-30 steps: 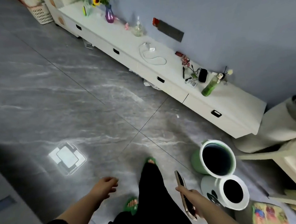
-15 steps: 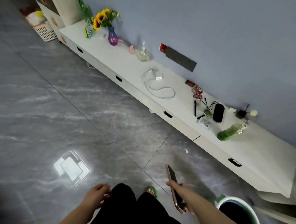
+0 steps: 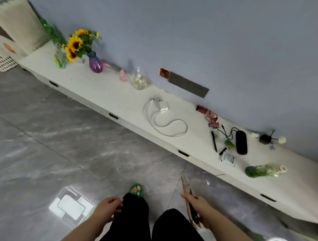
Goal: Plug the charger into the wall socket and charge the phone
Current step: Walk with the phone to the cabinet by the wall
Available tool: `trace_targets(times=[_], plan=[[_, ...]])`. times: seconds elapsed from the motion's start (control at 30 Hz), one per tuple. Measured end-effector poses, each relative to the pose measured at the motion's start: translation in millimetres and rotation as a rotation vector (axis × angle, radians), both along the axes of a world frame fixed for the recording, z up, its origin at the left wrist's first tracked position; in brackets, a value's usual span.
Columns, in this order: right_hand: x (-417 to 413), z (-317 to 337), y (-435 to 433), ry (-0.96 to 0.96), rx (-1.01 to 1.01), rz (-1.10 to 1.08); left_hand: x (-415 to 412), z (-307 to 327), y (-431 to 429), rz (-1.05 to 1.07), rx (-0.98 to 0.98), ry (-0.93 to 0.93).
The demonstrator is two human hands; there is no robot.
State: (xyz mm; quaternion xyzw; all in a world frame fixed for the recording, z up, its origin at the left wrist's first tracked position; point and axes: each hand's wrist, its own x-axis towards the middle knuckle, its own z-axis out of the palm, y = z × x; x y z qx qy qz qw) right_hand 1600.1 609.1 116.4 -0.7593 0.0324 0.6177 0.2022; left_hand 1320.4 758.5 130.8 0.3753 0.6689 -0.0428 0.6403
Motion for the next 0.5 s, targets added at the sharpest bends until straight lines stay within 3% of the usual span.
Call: trace_targets(times=[0.3,0.5], plan=[[58,-8,42,0.059,-0.105,-0.233,108,-18,138,-0.261,-0.09,0.001],[107,-36,102,0.02,-0.083,-0.285,193,-35,193,-0.306,-0.048,0.037]])
